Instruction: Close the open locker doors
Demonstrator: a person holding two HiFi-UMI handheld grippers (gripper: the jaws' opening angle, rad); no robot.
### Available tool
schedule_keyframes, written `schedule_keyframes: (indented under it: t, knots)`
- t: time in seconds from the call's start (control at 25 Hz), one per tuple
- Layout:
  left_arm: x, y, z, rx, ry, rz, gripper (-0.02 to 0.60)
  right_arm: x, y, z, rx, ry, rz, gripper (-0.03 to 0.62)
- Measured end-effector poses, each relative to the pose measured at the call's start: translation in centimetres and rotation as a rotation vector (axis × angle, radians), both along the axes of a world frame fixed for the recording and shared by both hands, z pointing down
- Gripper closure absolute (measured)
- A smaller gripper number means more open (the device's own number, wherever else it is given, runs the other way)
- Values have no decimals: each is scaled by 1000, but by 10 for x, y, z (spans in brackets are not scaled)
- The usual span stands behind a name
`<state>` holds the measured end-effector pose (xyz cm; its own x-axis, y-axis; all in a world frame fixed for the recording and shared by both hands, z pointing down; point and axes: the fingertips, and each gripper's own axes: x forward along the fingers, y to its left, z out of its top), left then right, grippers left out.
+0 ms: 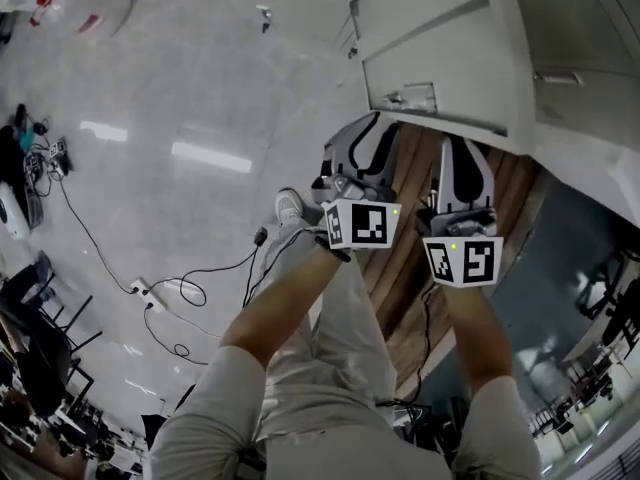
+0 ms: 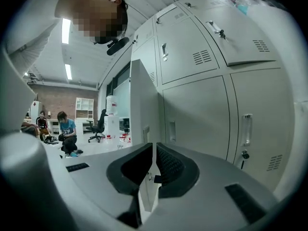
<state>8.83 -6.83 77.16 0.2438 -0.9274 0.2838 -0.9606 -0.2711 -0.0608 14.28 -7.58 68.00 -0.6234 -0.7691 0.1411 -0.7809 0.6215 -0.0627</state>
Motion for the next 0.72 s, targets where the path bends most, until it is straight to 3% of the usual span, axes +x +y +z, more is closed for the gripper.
schedule_keyframes:
  t: [0.28, 0.48, 0.56, 0.72]
  knots:
    - [26, -22, 21, -15, -46, -53, 433, 10, -6, 14, -26, -29, -23, 557]
    - [18, -21, 25, -65, -71, -112, 486, 2, -13, 3, -5, -50, -90, 557]
    - [7, -18, 26, -82, -55, -113, 488, -5, -13, 4, -30, -74, -154, 557]
    - [-25, -4, 28, -74, -15, -40, 491, -44, 8, 21, -103, -60, -390, 548]
